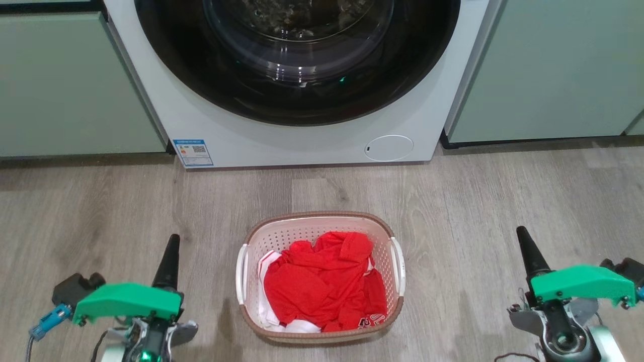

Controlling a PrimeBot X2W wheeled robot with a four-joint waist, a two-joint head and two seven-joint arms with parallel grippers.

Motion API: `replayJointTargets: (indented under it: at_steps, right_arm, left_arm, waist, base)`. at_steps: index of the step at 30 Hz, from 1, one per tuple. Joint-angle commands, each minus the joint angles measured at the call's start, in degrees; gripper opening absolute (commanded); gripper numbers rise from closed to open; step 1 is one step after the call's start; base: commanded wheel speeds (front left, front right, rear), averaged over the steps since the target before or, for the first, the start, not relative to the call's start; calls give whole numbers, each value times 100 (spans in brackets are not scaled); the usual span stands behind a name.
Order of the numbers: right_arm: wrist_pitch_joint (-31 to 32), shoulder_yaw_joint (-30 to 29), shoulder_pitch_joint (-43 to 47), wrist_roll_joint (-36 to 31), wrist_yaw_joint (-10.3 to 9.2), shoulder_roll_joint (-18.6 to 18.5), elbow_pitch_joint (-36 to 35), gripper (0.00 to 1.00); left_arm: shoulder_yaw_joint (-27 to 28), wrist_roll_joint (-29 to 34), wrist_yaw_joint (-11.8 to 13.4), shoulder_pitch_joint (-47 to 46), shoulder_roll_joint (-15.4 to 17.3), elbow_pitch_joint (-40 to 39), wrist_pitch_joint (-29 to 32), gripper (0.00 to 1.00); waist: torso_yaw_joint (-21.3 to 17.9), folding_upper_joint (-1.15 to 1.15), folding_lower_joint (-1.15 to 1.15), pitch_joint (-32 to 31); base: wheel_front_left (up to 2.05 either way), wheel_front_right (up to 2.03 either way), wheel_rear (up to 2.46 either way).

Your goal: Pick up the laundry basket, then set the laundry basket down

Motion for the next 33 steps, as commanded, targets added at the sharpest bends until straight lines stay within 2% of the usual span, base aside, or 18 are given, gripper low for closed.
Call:
replayJointTargets:
  at_steps: [1,33]
  right_arm:
    - [48,27,-236,184,28,-90,-155,0]
    - [583,-288,-250,1856,38,-79,-74,0]
  left_arm:
    - [203,-199,-57,-329,97,-151,55,0]
    - [769,-2145,-286,-440,84,-35,587,0]
  waist:
    - [-6,0,0,-8]
    - [-104,0,0,-138]
  base:
    - [0,0,0]
    - [0,0,0]
